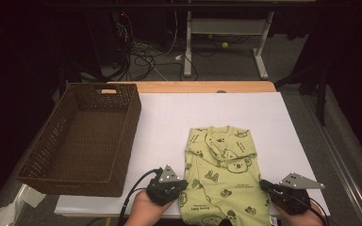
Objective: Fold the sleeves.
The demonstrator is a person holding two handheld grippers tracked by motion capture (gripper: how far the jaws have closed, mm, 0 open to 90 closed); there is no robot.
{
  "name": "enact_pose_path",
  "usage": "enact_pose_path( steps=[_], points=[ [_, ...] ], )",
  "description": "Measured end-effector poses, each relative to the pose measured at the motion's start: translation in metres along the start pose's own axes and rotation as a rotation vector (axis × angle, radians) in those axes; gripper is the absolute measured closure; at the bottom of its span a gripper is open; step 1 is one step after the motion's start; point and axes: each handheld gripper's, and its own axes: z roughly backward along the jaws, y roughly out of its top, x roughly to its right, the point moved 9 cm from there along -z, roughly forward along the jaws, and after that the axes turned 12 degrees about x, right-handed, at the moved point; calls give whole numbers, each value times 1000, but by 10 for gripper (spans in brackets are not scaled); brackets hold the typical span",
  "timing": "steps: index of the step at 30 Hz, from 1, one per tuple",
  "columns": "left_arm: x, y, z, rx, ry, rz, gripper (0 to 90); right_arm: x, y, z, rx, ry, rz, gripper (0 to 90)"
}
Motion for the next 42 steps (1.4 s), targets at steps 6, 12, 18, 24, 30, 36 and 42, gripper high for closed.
enact_pose_path(
  steps=[6, 12, 18, 24, 30, 36, 42],
  points=[
    [5, -8, 8, -11, -2, 8, 814, -11, -3, 8, -1, 21, 13, 857],
    [10, -13, 14, -6, -7, 19, 813, -22, -8, 17, 1, 42, 21, 857],
    [7, -9, 12, 30, -11, 29, 716, -22, -5, 16, 26, 56, 2, 750],
    [-4, 0, 14, 90, 15, 58, 496, -17, 3, 13, 75, 56, -49, 578],
    [-14, 2, 10, 94, 8, 101, 240, -8, 5, 9, 122, 27, -66, 304],
    [-19, 5, 8, 104, 19, 92, 107, 2, 7, 8, 149, -20, -103, 137],
    [-19, 9, 9, 124, -11, 75, 0, 7, 15, 1, 174, -43, -108, 8]
  ],
)
